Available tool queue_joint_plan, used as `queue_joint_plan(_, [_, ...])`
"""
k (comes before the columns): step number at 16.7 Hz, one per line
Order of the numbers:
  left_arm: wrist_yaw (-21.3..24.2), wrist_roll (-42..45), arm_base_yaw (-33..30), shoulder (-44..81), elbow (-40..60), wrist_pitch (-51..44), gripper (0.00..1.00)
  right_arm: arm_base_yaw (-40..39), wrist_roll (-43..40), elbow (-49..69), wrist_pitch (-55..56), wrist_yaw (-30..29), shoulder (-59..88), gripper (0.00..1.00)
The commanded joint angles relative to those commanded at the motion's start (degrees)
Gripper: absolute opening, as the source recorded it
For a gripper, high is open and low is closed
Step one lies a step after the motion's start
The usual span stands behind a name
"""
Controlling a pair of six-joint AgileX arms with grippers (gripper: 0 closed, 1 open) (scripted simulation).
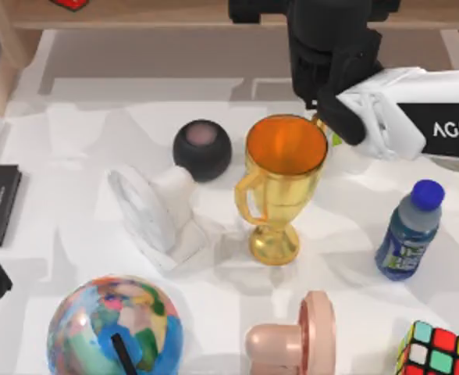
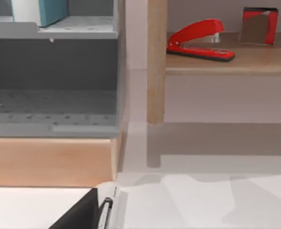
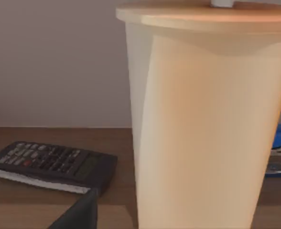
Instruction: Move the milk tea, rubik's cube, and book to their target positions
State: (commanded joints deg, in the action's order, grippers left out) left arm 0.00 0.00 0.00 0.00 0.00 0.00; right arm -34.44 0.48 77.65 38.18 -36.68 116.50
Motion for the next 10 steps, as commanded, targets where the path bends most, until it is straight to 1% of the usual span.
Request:
queue_joint_plan(5, [0.00,0.00,0.00,0.00,0.00,0.00,1.00,0.43,0.02,0.62,-0.37,0.34,0.44,1.00])
queue_joint_plan(10, [0.00,0.00,0.00,0.00,0.00,0.00,1.00,2.53,-0.10,10.68,-3.77,2.44,6.80,1.00])
